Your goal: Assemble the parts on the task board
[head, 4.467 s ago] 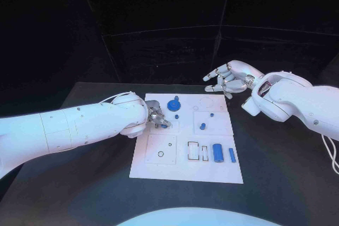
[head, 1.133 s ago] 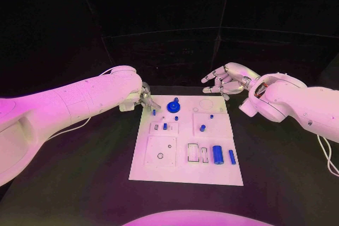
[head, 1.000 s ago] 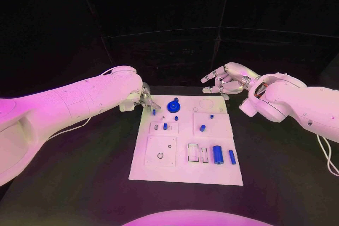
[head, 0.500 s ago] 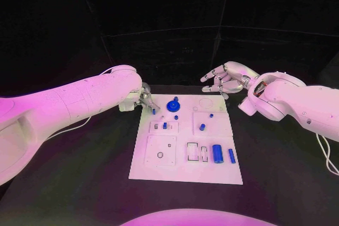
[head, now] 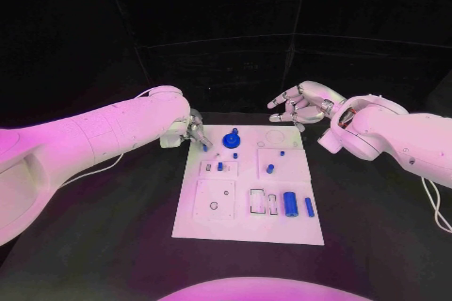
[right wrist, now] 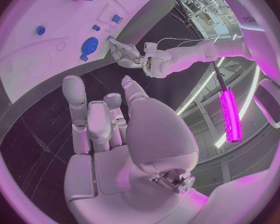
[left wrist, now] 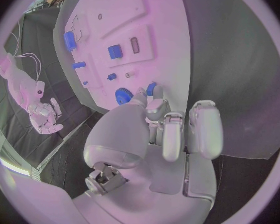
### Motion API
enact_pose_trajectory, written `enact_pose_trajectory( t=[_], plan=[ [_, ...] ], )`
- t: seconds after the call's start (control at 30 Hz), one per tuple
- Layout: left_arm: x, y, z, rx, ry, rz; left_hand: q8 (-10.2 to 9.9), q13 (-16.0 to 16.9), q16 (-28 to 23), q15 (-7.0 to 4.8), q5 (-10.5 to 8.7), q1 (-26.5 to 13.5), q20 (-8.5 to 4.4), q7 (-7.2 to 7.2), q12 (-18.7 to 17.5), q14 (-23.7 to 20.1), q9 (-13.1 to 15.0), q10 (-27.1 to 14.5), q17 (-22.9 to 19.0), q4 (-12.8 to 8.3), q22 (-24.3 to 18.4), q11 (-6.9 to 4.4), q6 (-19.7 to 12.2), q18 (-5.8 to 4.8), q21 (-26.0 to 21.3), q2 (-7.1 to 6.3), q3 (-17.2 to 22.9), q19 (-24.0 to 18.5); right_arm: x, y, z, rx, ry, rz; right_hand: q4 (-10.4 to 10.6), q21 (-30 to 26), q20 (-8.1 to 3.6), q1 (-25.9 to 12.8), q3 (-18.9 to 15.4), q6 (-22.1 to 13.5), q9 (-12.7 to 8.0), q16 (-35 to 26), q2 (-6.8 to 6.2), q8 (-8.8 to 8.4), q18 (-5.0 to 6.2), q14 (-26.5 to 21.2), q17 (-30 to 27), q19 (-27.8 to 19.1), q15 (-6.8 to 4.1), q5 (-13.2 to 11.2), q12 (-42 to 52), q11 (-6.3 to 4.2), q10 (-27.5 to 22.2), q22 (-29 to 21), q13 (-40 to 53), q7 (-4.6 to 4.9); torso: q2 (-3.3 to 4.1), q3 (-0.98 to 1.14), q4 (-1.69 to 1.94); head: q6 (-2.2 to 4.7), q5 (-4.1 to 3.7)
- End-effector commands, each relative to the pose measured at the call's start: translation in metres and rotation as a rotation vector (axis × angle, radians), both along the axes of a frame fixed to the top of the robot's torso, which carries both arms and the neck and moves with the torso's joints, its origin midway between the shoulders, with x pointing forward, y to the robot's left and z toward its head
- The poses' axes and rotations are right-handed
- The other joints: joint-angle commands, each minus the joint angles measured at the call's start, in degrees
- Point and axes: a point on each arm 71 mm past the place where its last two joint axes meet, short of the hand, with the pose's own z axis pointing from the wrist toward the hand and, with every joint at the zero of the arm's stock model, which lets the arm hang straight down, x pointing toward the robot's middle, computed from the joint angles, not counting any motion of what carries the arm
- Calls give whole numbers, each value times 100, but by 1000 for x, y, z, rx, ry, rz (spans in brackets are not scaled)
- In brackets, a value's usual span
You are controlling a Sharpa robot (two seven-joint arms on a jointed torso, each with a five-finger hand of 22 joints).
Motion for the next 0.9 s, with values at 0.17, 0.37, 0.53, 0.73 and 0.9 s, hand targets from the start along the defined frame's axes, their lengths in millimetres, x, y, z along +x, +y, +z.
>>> enact_pose_trajectory(
  t=[0.17,0.37,0.53,0.73,0.9],
  plan=[
    [1,-2,1,-37,-6,-3,-13,-44,18,-55,-5,546,-67,-66,-68,602,-25,-57,1509,-466,3,-68,-113,5,-8,137,524,82,0,1,1,2,-1,13,6,-22,9,-22,-11,-50,-5,-39,13,21,42,-13,-9,-36,-36,23,-34,10,-42,-10,-7,3,0,0,-2,-12,-8],
    [1,-1,1,-39,-1,-7,-2,-93,18,-19,-18,567,-52,-3,-138,602,-27,-67,1509,-795,18,-19,-172,1,-9,44,1194,82,0,1,1,2,0,13,6,-22,9,-22,-11,-50,-5,-39,13,21,42,-13,-9,-36,-36,23,-34,10,-42,-10,-7,3,0,2,-2,-21,-4],
    [0,1,1,-60,-13,5,70,-110,18,-9,-26,235,-31,-2,-159,602,6,-44,1509,-987,24,-9,-186,2,-16,-171,1949,82,0,0,1,1,1,14,6,-22,9,-22,-11,-50,-5,-39,13,21,42,-13,-9,-36,-36,23,-34,10,-42,-10,-7,3,-3,0,3,-15,-5],
    [-6,12,4,-142,-39,54,193,-77,18,0,-2,-100,-26,5,-130,602,74,4,1509,-1171,19,-17,-185,8,-29,-411,2719,81,0,-1,1,-1,4,11,12,-38,9,-19,-12,-55,-4,-44,22,27,42,-13,-9,-34,-36,37,-26,11,-43,-23,-7,5,-8,5,12,-8,-4],
    [-18,19,8,-216,-65,91,413,-21,18,-20,203,-626,-17,6,-65,602,181,109,1509,-1365,27,-49,-156,5,-36,-759,3689,91,0,-3,1,-3,5,8,12,-38,9,-19,-12,-55,-4,-44,22,27,42,-13,-9,-34,-36,37,-26,11,-43,-23,-7,5,-21,15,41,-10,-1]
  ],
)
